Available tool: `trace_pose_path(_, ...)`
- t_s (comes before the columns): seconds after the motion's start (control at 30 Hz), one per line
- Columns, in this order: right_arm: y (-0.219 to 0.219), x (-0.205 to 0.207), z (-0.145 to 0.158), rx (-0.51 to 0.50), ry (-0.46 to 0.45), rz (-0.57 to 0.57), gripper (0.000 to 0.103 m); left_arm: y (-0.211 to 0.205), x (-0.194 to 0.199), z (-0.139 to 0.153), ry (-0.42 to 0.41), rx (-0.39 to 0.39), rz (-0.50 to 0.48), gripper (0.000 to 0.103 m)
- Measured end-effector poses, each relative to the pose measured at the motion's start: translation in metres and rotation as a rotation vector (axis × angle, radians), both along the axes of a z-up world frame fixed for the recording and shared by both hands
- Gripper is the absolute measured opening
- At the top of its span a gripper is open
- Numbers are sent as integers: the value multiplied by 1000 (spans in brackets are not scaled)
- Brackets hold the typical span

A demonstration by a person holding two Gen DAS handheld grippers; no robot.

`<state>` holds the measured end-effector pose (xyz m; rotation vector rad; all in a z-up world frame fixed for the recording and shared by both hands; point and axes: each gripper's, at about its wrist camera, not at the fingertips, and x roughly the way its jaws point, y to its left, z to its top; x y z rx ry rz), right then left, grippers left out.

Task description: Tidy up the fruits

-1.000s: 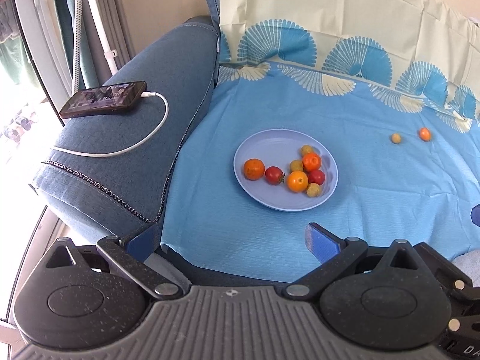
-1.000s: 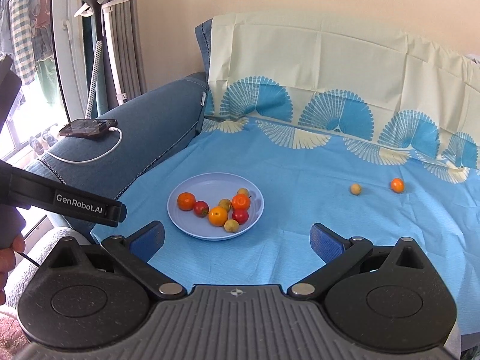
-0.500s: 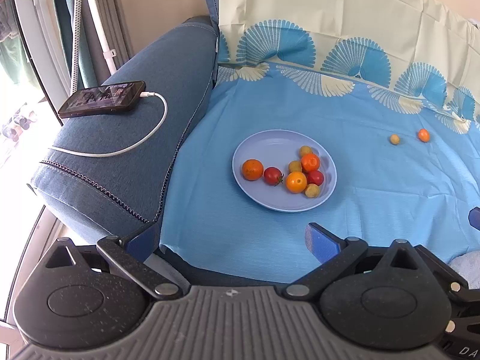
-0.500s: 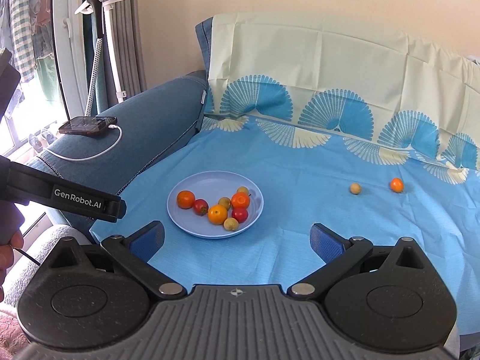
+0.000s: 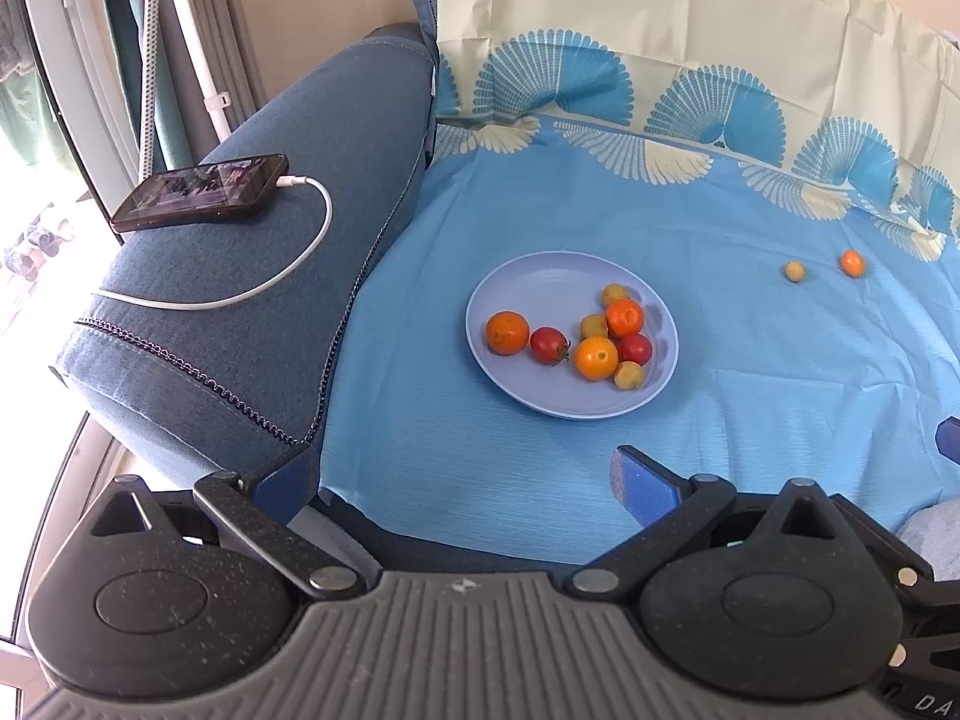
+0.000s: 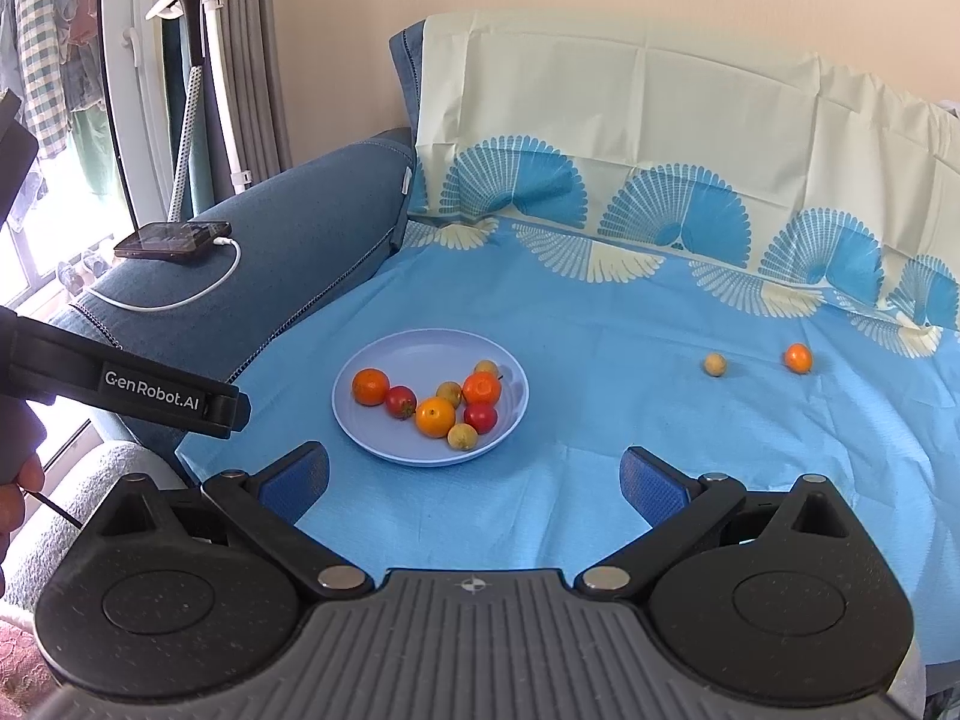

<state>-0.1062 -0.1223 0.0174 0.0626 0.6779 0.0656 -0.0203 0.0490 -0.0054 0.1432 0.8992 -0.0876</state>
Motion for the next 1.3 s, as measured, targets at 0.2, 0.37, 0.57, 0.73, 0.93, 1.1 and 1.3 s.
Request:
trace_pose_path(0.2,-2,3,-3,5,9,-2,102,-2,5,-2,9,4,-1,103)
trace_pose_path(0.37,-5,8,-7,11,25,-5,102,-6,10,-4,18,14,-1,103)
trace_pose_path(0.57,-11,14,-13,22,43,-14,102,-11,19,-8,37,26,-2,103)
trace_pose_path(0.73,-17,19,-17,32,52,-26,102,-18,27,-10,52,31,-7,103)
trace_pose_path(0.93,-30,26,-23,45,64,-48,102,-31,38,-14,64,49,-19,103)
trace_pose_path(1.1,-44,34,-29,59,75,-84,102,-46,49,-18,80,64,-35,103)
trace_pose_path(1.3,-72,42,-36,73,84,-157,102,-72,65,-24,99,73,-68,103)
